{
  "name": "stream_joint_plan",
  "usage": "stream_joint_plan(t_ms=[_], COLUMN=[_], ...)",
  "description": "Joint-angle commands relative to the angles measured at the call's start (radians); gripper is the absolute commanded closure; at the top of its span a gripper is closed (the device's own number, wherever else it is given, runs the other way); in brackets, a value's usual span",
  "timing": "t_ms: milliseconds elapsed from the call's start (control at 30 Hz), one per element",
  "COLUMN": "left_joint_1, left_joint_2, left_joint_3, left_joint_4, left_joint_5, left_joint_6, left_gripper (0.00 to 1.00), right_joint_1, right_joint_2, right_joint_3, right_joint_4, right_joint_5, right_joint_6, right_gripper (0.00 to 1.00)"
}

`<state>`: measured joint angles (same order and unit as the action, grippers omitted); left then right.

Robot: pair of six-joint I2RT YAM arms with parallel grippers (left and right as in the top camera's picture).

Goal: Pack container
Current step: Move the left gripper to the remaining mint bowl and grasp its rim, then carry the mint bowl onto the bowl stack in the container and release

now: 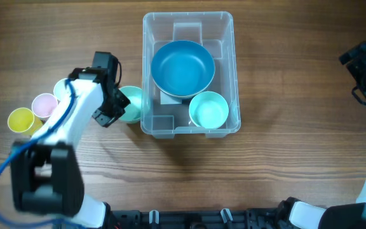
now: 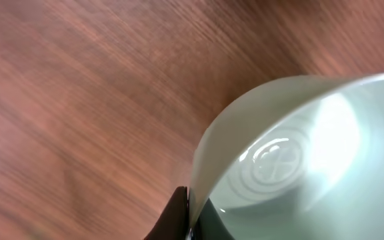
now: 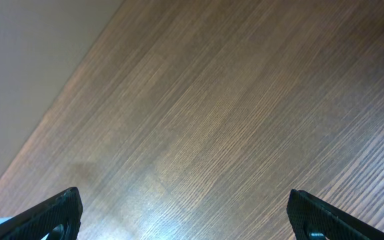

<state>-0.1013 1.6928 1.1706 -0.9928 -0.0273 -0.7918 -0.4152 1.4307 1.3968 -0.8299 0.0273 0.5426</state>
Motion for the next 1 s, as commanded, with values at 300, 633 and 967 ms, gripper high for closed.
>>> stream_joint_plan(t_ms=[300,633,967], left_joint_1=[0.007,-0.202,-0.462], left_joint_2=[-0.492,-0.436,-0.151], left_joint_3=[0.032,0.032,0.032], left_joint_4=[0.058,0.159,0.246], left_joint_5=[-0.079,0.115,0.103], left_joint_6=[0.055,0.195,0.289], left_gripper=[0.96,0.96,0.96], right_joint_1=[0.0,0.0,0.0], right_joint_2=[0.006,0.006,0.006], right_joint_3=[0.002,0.002,0.002], right_joint_4=[0.003,0.003,0.003], right_joint_5=[0.002,0.002,0.002], right_joint_6=[0.01,0.01,0.01], right_gripper=[0.0,0.0,0.0])
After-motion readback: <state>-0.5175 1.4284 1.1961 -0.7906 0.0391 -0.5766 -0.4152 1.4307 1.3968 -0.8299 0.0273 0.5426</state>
